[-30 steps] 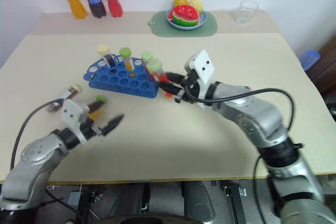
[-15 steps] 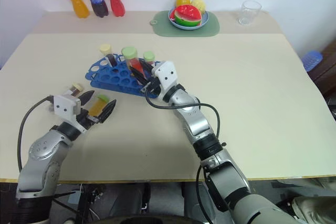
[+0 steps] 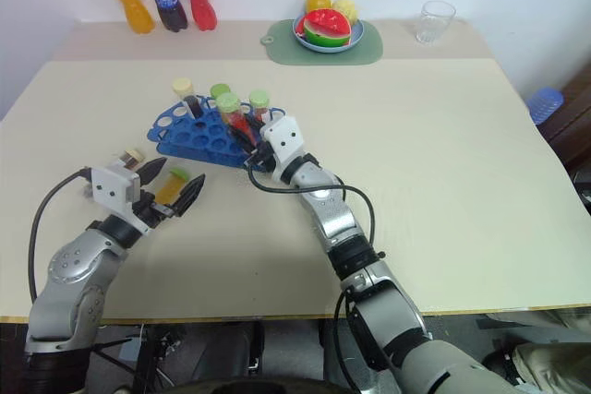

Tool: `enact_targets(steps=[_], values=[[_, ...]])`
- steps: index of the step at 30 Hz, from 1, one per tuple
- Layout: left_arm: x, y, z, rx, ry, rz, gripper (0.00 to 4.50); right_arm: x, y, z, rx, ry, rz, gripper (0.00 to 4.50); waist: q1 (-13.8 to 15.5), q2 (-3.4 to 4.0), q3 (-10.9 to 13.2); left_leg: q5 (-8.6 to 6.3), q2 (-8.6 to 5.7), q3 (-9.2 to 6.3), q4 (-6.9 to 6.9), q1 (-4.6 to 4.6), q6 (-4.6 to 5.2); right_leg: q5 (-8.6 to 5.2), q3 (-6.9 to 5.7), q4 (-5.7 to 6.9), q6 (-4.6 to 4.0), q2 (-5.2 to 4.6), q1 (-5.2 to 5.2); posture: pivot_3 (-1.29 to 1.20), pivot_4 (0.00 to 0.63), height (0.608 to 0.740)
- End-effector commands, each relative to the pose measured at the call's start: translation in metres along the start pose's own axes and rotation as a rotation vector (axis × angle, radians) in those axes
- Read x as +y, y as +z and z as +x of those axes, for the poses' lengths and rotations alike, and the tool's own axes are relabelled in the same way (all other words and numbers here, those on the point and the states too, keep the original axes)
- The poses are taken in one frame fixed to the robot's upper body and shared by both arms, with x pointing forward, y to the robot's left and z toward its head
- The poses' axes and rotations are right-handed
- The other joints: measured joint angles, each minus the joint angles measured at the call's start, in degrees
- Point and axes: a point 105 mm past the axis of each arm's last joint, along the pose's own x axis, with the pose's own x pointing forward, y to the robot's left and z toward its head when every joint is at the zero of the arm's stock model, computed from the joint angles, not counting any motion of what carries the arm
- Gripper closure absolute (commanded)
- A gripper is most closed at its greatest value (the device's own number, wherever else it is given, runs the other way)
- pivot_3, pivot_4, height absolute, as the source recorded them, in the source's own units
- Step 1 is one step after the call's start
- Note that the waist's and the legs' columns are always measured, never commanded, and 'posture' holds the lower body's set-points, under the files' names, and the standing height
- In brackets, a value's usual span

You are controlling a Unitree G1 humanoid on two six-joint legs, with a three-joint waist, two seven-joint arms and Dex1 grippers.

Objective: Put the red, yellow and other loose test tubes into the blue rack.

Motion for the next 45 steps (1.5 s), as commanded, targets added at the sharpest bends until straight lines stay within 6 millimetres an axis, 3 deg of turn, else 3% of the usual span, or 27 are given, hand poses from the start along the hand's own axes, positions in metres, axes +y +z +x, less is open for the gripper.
enact_targets(steps=[1,12,19,26,29,32,35,38,41,45], values=[[-0.003,0.015,0.001,-0.046,-0.011,0.03,0.0,-0.002,-0.001,-0.001,-0.008,-0.004,-0.003,3.79,0.0,0.0,0.0,0.0,0.0,0.0,0.0,0.0,0.0,0.0,0.0,0.0,0.0,0.0,0.0,0.0,0.15,0.734],[-0.005,0.016,0.001,-0.047,-0.016,0.031,0.0,-0.001,-0.009,-0.02,0.027,0.05,0.014,3.79,0.1,0.01,0.0,0.0,0.0,-0.01,0.0,0.01,0.0,0.0,0.0,0.0,0.0,-0.01,0.03,0.0,0.15,0.734],[-0.005,0.017,0.002,-0.045,-0.013,0.035,0.0,-0.004,-0.008,-0.011,0.022,0.024,0.013,3.79,0.06,0.0,0.0,0.0,0.0,0.0,0.0,0.01,0.0,0.0,0.0,-0.01,0.0,0.0,0.03,0.0,0.15,0.734],[0.005,0.018,0.004,0.019,0.024,0.029,0.0,-0.007,0.016,-0.006,-0.074,0.01,-0.006,0.28,-0.01,0.01,0.0,0.0,0.0,-0.01,-0.01,0.02,0.0,0.0,0.0,0.01,0.0,0.02,0.02,0.0,0.15,0.734],[0.008,0.027,0.008,0.08,0.031,0.056,0.0,-0.013,0.029,-0.011,-0.105,0.016,-0.033,0.28,0.12,0.01,0.01,0.0,0.0,-0.04,0.0,0.0,0.0,0.0,0.0,0.0,0.0,0.0,0.02,0.0,0.15,0.734],[0.024,0.032,0.008,0.296,0.084,0.185,0.0,-0.026,0.04,-0.025,-0.106,0.029,-0.086,0.28,0.18,0.02,0.02,0.0,-0.01,-0.11,0.0,-0.06,0.0,0.0,-0.03,0.01,0.0,0.01,0.0,0.0,0.15,0.734],[0.029,0.03,0.004,0.517,0.061,0.098,0.0,-0.031,0.043,-0.04,-0.062,0.096,-0.133,0.28,0.11,0.02,0.02,0.0,-0.04,-0.16,0.0,-0.01,0.0,0.0,-0.07,0.0,0.0,0.01,0.08,0.0,0.15,0.734],[0.031,0.025,-0.003,0.729,0.039,0.018,0.0,-0.024,0.038,-0.06,0.039,0.275,-0.175,0.28,-0.06,0.02,0.03,0.0,-0.03,-0.15,-0.01,0.02,0.01,0.0,-0.07,-0.04,0.01,0.04,0.13,0.0,0.15,0.734],[0.03,0.012,-0.009,0.96,-0.013,0.093,0.0,-0.009,0.035,-0.094,0.181,0.52,-0.171,0.28,-0.17,0.01,0.07,0.0,-0.02,-0.17,-0.02,0.02,0.01,-0.01,-0.07,-0.03,0.0,0.09,0.09,0.0,0.15,0.734],[0.034,0.002,-0.008,1.051,-0.023,0.088,0.0,0.006,0.037,-0.116,0.256,0.659,-0.181,0.28,-0.59,0.06,0.1,0.0,-0.01,-0.14,-0.09,0.12,0.01,-0.02,-0.03,-0.05,-0.01,0.11,0.12,0.0,0.15,0.734]])
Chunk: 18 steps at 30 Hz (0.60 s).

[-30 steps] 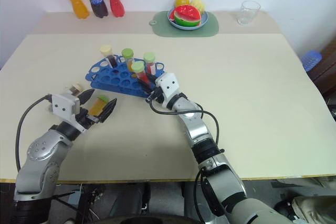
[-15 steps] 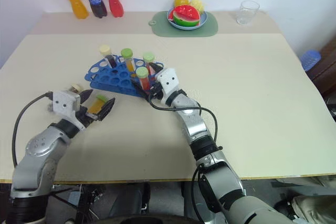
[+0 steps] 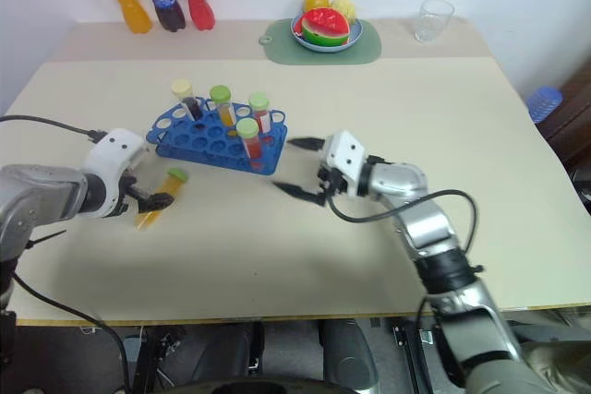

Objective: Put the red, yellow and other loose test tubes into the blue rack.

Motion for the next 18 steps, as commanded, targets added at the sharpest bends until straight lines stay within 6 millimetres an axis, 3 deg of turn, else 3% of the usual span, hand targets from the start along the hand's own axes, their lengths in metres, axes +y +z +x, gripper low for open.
enact_targets(steps=[1,4,7,13,16,18], values=[[0.002,-0.003,0.009,0.07,0.006,0.01,0.0,0.019,0.022,0.002,-0.044,0.11,-0.037,0.28,-0.25,-0.01,0.0,0.0,0.0,0.0,0.01,0.01,0.0,0.0,0.0,0.02,0.0,0.01,0.0,0.0,0.15,0.734],[0.007,-0.001,0.018,0.089,0.017,-0.012,0.0,0.021,0.023,0.005,-0.048,0.087,-0.03,0.28,-0.02,-0.02,0.0,0.0,0.0,-0.02,0.04,0.01,-0.01,0.0,0.0,0.06,-0.01,0.02,0.02,0.0,0.15,0.734],[0.008,0.003,0.024,0.078,0.014,-0.049,0.78,0.026,0.019,0.008,-0.037,0.074,-0.03,0.21,0.57,-0.02,-0.01,0.0,-0.01,0.0,0.06,0.11,-0.01,0.0,0.0,0.03,-0.01,-0.01,0.13,0.0,0.15,0.734],[0.014,0.01,0.02,0.042,0.02,-0.124,3.64,0.035,0.019,0.012,-0.044,0.08,-0.007,0.21,0.69,-0.02,-0.01,0.01,-0.02,0.01,0.08,0.16,-0.01,0.0,0.0,0.03,-0.01,-0.02,0.18,0.0,0.15,0.734],[0.017,0.011,0.008,-0.037,-0.002,-0.168,3.72,0.033,0.019,0.012,-0.041,0.071,-0.006,0.21,0.47,-0.02,-0.01,0.01,0.0,0.01,0.08,0.18,-0.01,0.0,0.0,0.05,-0.01,0.0,0.18,0.0,0.15,0.734],[0.015,0.02,-0.008,-0.192,-0.048,-0.16,3.72,0.03,0.018,0.01,-0.039,0.061,-0.001,0.21,0.37,-0.02,0.0,0.01,0.01,0.01,0.06,0.17,-0.01,0.0,0.0,0.04,-0.01,0.0,0.16,0.0,0.15,0.734]])
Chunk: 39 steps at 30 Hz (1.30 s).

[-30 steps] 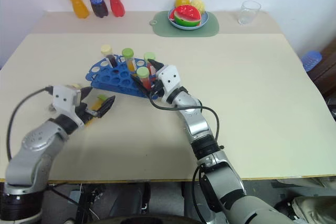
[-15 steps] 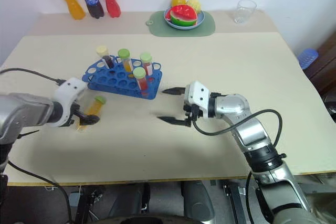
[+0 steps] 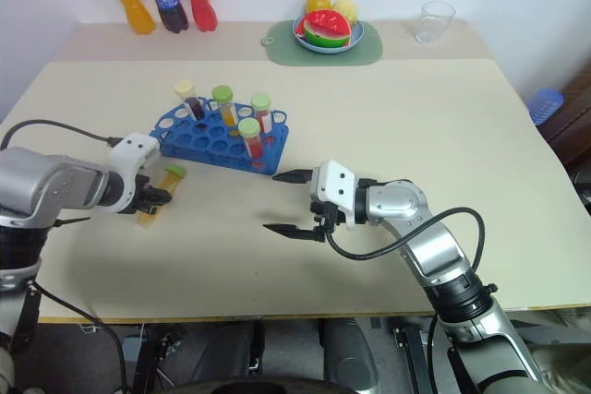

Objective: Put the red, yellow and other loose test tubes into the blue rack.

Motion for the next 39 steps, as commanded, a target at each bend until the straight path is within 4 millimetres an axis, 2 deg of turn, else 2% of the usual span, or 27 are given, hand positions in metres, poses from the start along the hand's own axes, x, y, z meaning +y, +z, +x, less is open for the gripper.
enact_targets(steps=[1,4,6,8,11,15,19,23,33,39], values=[[-0.001,0.024,-0.035,-0.281,-0.051,0.033,3.72,-0.002,0.012,-0.002,-0.034,-0.012,-0.03,0.21,0.11,-0.01,0.0,0.0,0.01,0.01,-0.01,-0.02,0.0,0.0,0.01,-0.01,-0.01,-0.01,-0.02,0.0,0.15,0.734],[-0.015,0.04,-0.068,-0.658,-0.083,0.175,3.72,-0.005,0.005,-0.004,-0.019,-0.026,-0.015,0.21,0.4,-0.01,0.0,0.02,0.0,0.02,-0.01,-0.11,-0.04,0.0,0.0,-0.07,0.0,-0.12,-0.06,0.0,0.15,0.734],[-0.025,0.046,-0.083,-0.852,-0.167,0.125,3.72,-0.008,0.002,-0.004,-0.015,-0.037,0.0,0.21,1.01,-0.03,-0.01,0.04,-0.03,0.07,0.01,-0.15,-0.08,0.0,-0.01,-0.15,0.0,-0.24,-0.04,0.0,0.15,0.734],[-0.034,0.066,-0.082,-1.021,-0.129,0.058,3.72,-0.014,-0.002,-0.003,-0.021,-0.074,0.01,0.21,2.12,-0.08,-0.04,0.07,-0.06,0.06,0.08,-0.16,-0.14,0.02,-0.05,-0.18,0.0,-0.25,0.0,0.0,0.15,0.734],[-0.047,0.094,-0.071,-1.203,0.064,0.061,3.72,-0.018,-0.006,0.001,-0.03,-0.102,0.017,0.21,2.77,-0.16,-0.09,0.07,-0.14,0.0,0.1,0.05,-0.13,0.03,-0.08,-0.21,0.02,-0.26,0.31,0.0,0.15,0.734],[-0.071,0.11,-0.047,-1.362,0.195,0.073,3.72,-0.017,-0.007,0.004,-0.037,-0.119,0.02,0.21,2.74,-0.15,-0.09,0.06,-0.18,0.09,0.03,0.17,-0.12,0.05,-0.01,-0.26,0.05,-0.25,0.36,0.0,0.15,0.734],[-0.086,0.118,-0.024,-1.415,0.244,0.05,3.72,-0.017,-0.009,0.002,-0.035,-0.148,0.02,0.21,2.13,-0.16,-0.09,0.04,-0.14,0.12,0.0,0.12,-0.08,0.05,-0.01,-0.26,0.05,-0.23,0.26,0.0,0.15,0.734],[-0.094,0.111,-0.004,-1.4,0.207,0.044,3.72,-0.02,-0.008,-0.001,-0.037,-0.19,0.015,0.21,1.83,-0.15,-0.09,0.04,-0.14,0.13,0.01,0.15,-0.07,0.05,0.0,-0.21,0.06,-0.21,0.26,0.0,0.15,0.734],[-0.097,0.107,0.027,-1.297,0.185,0.075,3.72,-0.022,-0.009,-0.005,-0.033,-0.218,0.012,0.21,2.01,-0.15,-0.09,0.03,-0.12,0.11,0.02,0.15,-0.06,0.05,0.0,-0.2,0.06,-0.17,0.26,0.0,0.15,0.734],[-0.1,0.107,0.036,-1.264,0.174,0.081,3.72,-0.022,-0.01,-0.006,-0.029,-0.222,0.009,0.21,2.15,-0.15,-0.09,0.03,-0.12,0.09,0.02,0.16,-0.06,0.05,0.0,-0.19,0.06,-0.16,0.28,0.0,0.15,0.734]])
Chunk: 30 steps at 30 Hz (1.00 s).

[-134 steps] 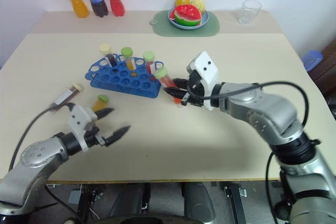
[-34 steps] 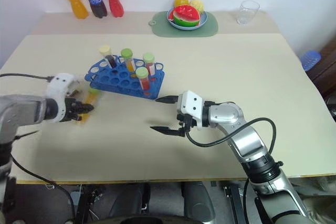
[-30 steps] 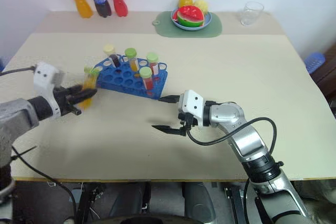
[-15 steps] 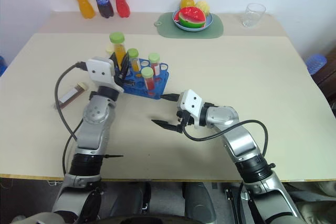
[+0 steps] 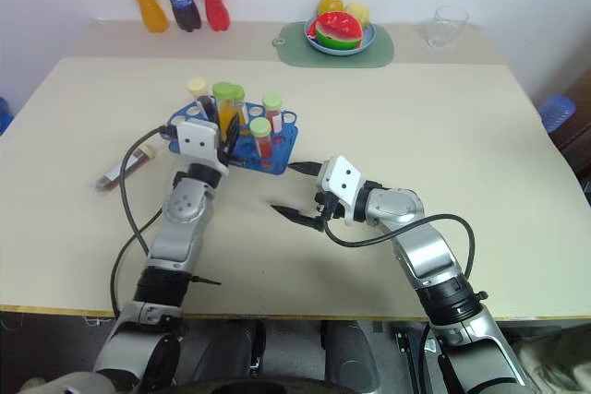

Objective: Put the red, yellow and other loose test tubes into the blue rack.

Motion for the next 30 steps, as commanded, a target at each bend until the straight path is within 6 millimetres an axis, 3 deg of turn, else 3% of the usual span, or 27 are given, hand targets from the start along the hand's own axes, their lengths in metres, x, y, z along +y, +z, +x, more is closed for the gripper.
enact_targets(steps=[1,14,17,20,24,26,29,30], values=[[-0.005,0.004,0.004,-0.018,-0.012,0.018,3.72,-0.003,0.012,-0.003,-0.039,-0.017,-0.048,0.21,0.09,0.0,0.0,0.0,0.0,0.0,0.01,0.0,0.0,0.0,0.0,0.0,0.0,0.0,0.02,0.0,0.15,0.734],[0.003,-0.008,-0.012,-0.065,0.031,-0.085,3.72,-0.004,0.013,-0.002,-0.039,-0.024,-0.064,0.21,-0.02,0.0,0.0,0.0,0.01,-0.01,0.0,0.03,0.0,0.0,0.0,0.0,0.0,0.01,0.03,0.0,0.15,0.734],[0.007,-0.005,-0.012,-0.084,0.046,-0.101,2.29,-0.004,0.014,-0.001,-0.041,-0.023,-0.067,0.21,-0.03,0.0,0.0,0.0,0.01,-0.01,0.0,0.03,0.0,0.0,0.0,0.0,0.0,0.01,0.03,0.0,0.15,0.734],[0.014,0.009,-0.013,-0.129,0.051,-0.095,0.79,-0.005,0.015,0.0,-0.046,-0.024,-0.069,0.21,-0.11,0.0,0.0,0.0,0.01,-0.01,0.0,0.03,0.0,0.0,0.0,0.0,0.0,0.02,0.03,0.0,0.15,0.734],[0.048,0.056,-0.023,-0.238,0.066,-0.097,0.79,-0.007,0.018,-0.002,-0.054,-0.032,-0.07,0.21,-0.47,0.0,0.0,0.0,0.06,-0.01,-0.01,0.03,0.0,0.0,0.0,0.01,0.0,0.05,0.02,0.0,0.15,0.734],[0.055,0.068,-0.027,-0.253,0.055,-0.095,0.79,-0.007,0.019,-0.003,-0.056,-0.034,-0.068,0.21,-0.41,0.01,0.0,0.0,0.12,-0.02,-0.01,0.04,0.0,0.0,0.0,0.04,-0.01,0.1,0.0,0.0,0.15,0.734],[0.099,0.1,-0.035,-0.222,0.044,-0.065,0.79,-0.008,0.019,-0.003,-0.066,-0.036,-0.054,0.21,-0.35,0.01,0.0,0.0,0.11,-0.02,0.0,0.05,0.0,-0.01,0.0,0.06,-0.01,0.1,0.03,0.0,0.15,0.734],[0.115,0.1,-0.037,-0.144,0.036,-0.05,0.79,-0.008,0.019,-0.003,-0.068,-0.035,-0.053,0.21,-0.53,0.02,0.01,0.0,0.12,-0.05,0.0,0.05,0.0,-0.01,0.0,0.07,-0.01,0.12,0.02,0.0,0.15,0.734]])
